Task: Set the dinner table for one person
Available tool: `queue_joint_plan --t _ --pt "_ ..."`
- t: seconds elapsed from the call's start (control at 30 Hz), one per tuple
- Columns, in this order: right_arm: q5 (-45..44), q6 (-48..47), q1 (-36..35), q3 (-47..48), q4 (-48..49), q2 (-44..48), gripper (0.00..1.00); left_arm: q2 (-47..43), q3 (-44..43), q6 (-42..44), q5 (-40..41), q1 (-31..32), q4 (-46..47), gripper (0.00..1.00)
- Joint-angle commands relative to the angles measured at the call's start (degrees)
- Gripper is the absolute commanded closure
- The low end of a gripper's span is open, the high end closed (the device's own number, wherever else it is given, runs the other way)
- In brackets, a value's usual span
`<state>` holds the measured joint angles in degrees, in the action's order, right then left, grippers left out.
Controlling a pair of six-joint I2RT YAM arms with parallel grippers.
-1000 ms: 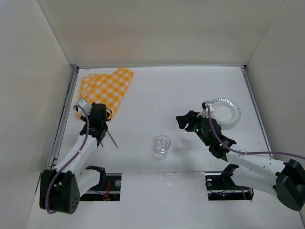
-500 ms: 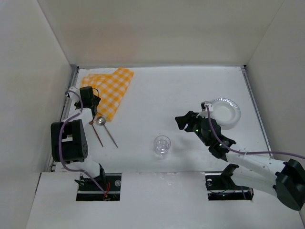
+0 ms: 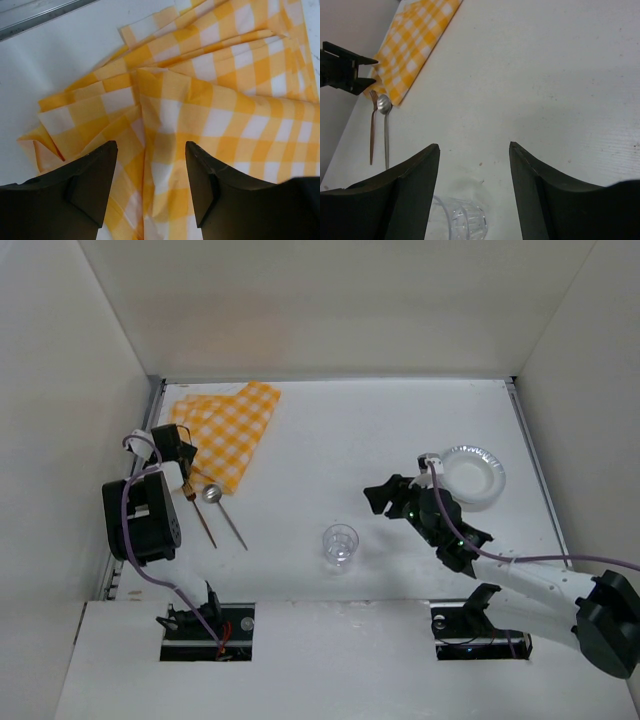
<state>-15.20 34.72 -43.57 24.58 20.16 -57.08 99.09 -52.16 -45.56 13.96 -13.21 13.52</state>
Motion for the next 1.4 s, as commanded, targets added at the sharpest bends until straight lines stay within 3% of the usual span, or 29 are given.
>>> queue_joint_plan --t 0.0,0.33,0.73,0.87,1.03,1.17,1.37 --pt "1.0 -0.4 -0.6 2.3 2.5 -0.7 0.36 1.8 -2.8 -0.1 -0.8 -0.5 0.2 0.45" --pt "1.1 -0.4 -1.6 2.5 3.0 -0.9 0.36 6.6 -9.3 0.7 -1.4 0.1 0.5 0.58" --pt "0.5 -0.8 -2.0 2.8 3.0 -1.3 0.37 5.8 -12.6 2.4 -3.1 6.6 0.5 1.0" --pt "-0.5 0.2 -1.8 1.4 4.1 0.7 0.37 1.9 -14.5 4.2 -3.8 14.2 1.2 1.0" --pt "-3.1 2.5 -0.9 -0.1 5.2 1.9 0.37 1.0 -20.8 13.0 -3.8 30.6 5.6 1.0" --pt "-6.0 3.8 -0.9 -1.0 5.7 3.4 0.37 7.1 -27.9 19.6 -6.5 41.6 8.9 1.0" --pt "-13.3 4.5 -1.1 -4.0 5.9 8.9 0.37 16.2 -34.5 20.6 -15.0 50.3 12.0 0.93"
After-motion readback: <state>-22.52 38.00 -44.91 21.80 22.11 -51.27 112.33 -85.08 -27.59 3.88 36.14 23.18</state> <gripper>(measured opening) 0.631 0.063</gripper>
